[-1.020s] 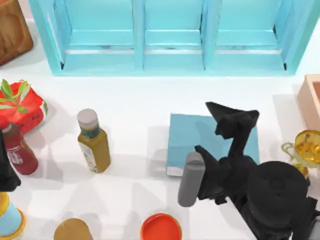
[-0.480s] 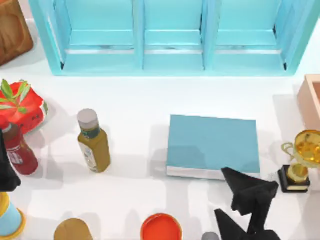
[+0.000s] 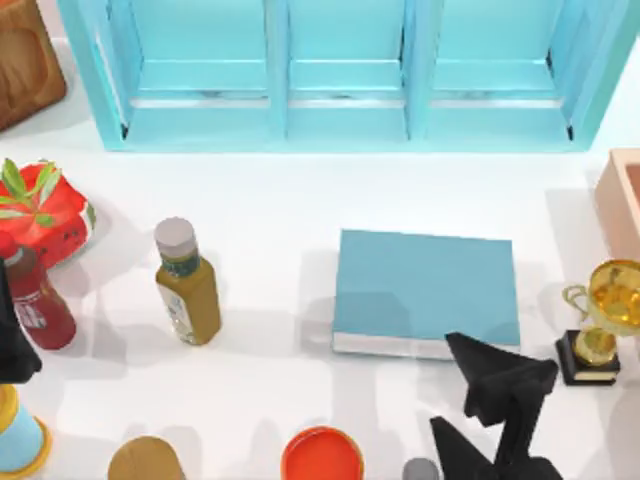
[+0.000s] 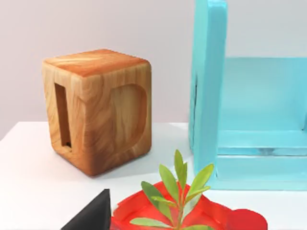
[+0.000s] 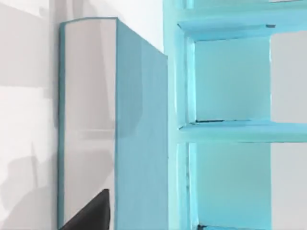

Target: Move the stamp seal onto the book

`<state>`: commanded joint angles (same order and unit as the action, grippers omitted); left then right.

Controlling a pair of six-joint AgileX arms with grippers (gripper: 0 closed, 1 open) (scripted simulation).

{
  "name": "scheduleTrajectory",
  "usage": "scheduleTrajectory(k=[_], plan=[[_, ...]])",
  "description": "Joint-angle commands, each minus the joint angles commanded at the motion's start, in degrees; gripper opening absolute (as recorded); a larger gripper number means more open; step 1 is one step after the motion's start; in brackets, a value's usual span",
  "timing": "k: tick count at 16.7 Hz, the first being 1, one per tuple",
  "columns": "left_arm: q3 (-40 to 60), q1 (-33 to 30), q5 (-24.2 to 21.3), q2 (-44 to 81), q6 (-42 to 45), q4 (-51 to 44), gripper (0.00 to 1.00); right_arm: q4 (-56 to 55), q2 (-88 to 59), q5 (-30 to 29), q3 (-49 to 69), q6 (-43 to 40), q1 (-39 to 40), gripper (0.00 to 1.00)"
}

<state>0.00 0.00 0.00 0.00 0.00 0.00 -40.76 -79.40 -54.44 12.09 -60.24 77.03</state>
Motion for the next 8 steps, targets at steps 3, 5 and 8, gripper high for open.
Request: scheduleTrajectory(k=[3, 5, 8], plan=[[0.00, 0.00, 0.00, 0.00, 0.00, 0.00, 1.00, 7.25, 1.10, 2.37, 7.05, 5.08, -5.57, 1.00], [0.00, 0.00, 0.00, 0.00, 0.00, 0.00, 1.00, 15.09, 0.97, 5.18, 14.27, 9.64, -11.99, 1.00], [0.00, 0.00, 0.00, 0.00, 0.00, 0.00, 1.00, 31.21, -0.95, 10.98, 27.24, 17.20, -25.00, 1.00]])
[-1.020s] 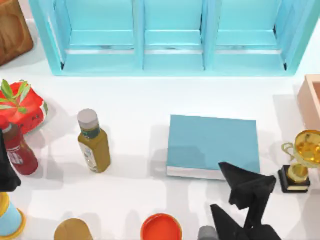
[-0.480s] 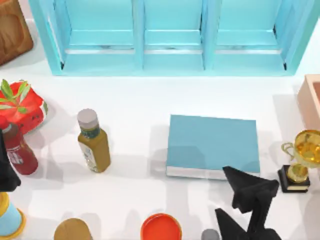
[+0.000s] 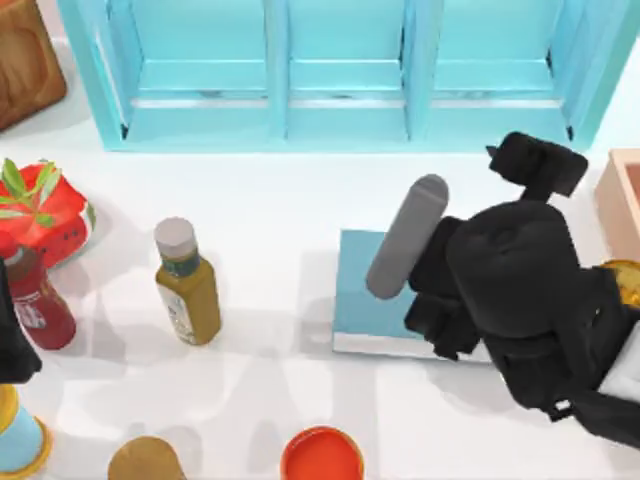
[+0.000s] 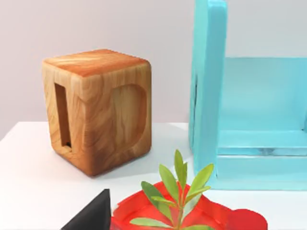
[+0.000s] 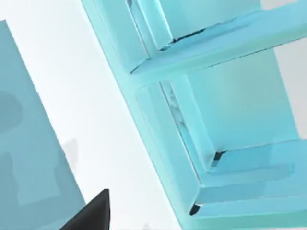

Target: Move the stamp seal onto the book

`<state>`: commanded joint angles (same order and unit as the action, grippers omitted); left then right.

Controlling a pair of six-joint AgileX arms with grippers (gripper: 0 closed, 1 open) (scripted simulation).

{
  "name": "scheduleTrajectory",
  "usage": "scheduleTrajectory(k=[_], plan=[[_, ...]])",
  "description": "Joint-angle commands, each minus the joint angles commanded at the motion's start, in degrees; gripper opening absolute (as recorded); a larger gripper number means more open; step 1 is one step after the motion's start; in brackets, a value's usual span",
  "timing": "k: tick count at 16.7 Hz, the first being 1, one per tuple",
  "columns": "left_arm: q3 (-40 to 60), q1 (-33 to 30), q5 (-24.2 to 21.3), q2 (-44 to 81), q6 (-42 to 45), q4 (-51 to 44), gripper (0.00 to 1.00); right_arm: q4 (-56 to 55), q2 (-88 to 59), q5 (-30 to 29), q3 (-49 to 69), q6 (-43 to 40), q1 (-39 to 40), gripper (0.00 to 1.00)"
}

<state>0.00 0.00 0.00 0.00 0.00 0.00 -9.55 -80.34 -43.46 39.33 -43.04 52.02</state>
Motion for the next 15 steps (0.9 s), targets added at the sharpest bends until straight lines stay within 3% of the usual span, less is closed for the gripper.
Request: scheduleTrajectory(k=[9, 12, 15], plan=[[0.00, 0.00, 0.00, 0.00, 0.00, 0.00, 1.00, 57.15, -14.08, 26.48, 36.46, 20.45, -46.52, 1.00], [0.00, 0.00, 0.00, 0.00, 0.00, 0.00, 1.00, 70.27, -19.45, 35.11, 43.46, 24.52, -58.84, 1.00], [0.00, 0.00, 0.00, 0.00, 0.00, 0.00, 1.00, 78.03, -23.91, 41.36, 46.87, 26.69, -66.41, 1.00]])
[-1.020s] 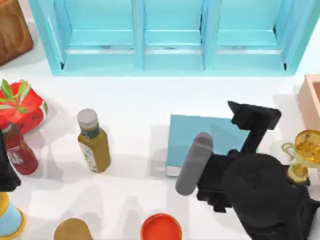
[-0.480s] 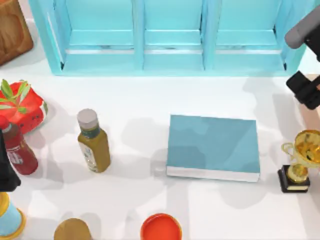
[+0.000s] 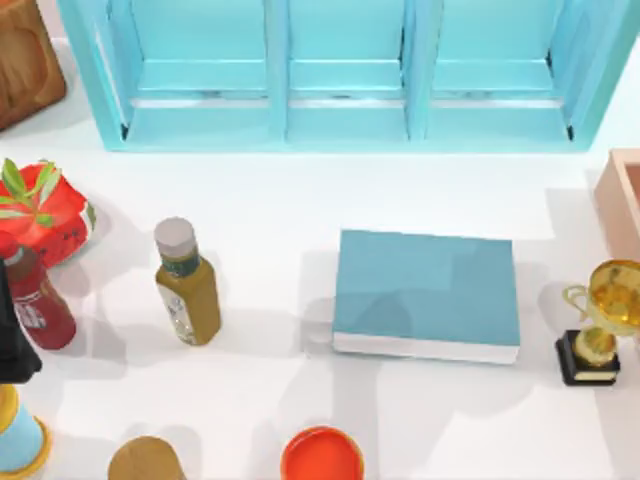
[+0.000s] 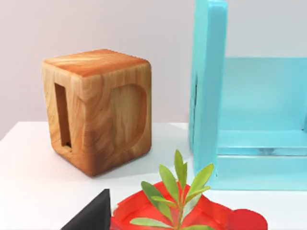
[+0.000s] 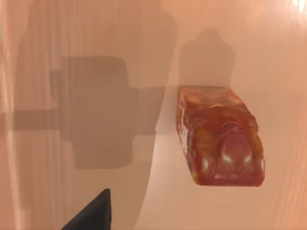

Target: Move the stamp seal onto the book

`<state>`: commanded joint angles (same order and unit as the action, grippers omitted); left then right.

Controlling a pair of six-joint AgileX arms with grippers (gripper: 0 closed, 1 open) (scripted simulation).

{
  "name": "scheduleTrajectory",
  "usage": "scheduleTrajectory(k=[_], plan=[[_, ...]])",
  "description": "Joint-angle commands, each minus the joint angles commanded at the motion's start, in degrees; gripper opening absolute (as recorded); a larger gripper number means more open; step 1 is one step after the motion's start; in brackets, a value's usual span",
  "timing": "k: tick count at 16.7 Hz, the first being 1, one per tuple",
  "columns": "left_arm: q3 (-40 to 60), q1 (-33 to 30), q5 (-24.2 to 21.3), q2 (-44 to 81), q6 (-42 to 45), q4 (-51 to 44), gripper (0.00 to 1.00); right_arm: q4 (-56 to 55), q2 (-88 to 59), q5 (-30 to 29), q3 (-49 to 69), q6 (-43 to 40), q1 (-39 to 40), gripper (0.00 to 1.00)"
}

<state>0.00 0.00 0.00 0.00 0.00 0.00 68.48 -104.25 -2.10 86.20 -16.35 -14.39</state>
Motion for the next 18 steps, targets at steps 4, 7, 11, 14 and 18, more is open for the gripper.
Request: scheduleTrajectory(k=[4, 7, 11, 14, 18], plan=[[0.00, 0.00, 0.00, 0.00, 0.00, 0.00, 1.00, 2.31, -1.66, 2.08, 0.77, 0.55, -2.24, 1.00], [0.00, 0.00, 0.00, 0.00, 0.00, 0.00, 1.00, 2.19, -1.47, 1.94, 0.60, 0.48, -2.04, 1.00], [0.00, 0.00, 0.00, 0.00, 0.00, 0.00, 1.00, -0.92, -1.86, 2.05, -2.34, 0.74, -2.02, 1.00], [0.00, 0.00, 0.00, 0.00, 0.00, 0.00, 1.00, -7.11, -3.16, 2.07, -7.12, 0.85, -2.00, 1.00], [0.00, 0.00, 0.00, 0.00, 0.00, 0.00, 1.00, -16.38, -6.61, 2.05, -12.92, 0.80, -2.07, 1.00]])
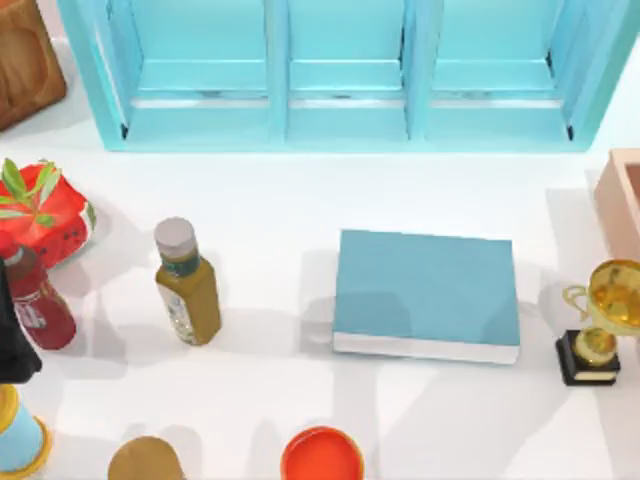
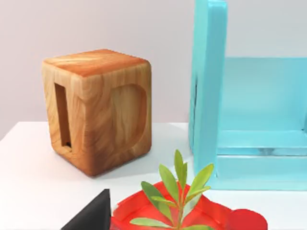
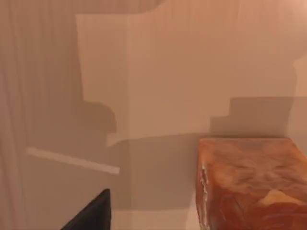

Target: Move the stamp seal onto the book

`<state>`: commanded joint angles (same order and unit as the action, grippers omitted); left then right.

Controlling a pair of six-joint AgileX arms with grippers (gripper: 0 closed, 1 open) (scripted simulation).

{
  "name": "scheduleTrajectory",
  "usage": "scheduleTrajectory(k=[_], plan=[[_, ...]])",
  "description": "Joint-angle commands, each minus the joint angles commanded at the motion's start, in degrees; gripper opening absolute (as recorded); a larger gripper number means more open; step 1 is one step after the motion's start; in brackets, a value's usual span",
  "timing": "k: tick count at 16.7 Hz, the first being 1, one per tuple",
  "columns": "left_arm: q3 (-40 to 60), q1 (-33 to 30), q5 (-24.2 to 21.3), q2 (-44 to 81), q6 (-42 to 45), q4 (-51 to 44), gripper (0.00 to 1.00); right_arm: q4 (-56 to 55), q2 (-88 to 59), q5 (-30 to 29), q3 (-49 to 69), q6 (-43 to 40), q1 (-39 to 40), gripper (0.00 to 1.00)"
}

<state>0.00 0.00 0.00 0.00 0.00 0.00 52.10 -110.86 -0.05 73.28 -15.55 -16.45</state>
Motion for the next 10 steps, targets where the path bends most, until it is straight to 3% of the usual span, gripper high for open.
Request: scheduleTrajectory(k=[6, 10], plan=[[0.00, 0.00, 0.00, 0.00, 0.00, 0.00, 1.00, -2.83, -1.14, -0.01, -1.74, 0.02, 0.00, 1.00], [0.00, 0.00, 0.00, 0.00, 0.00, 0.00, 1.00, -2.83, -1.14, -0.01, -1.74, 0.02, 0.00, 0.70]])
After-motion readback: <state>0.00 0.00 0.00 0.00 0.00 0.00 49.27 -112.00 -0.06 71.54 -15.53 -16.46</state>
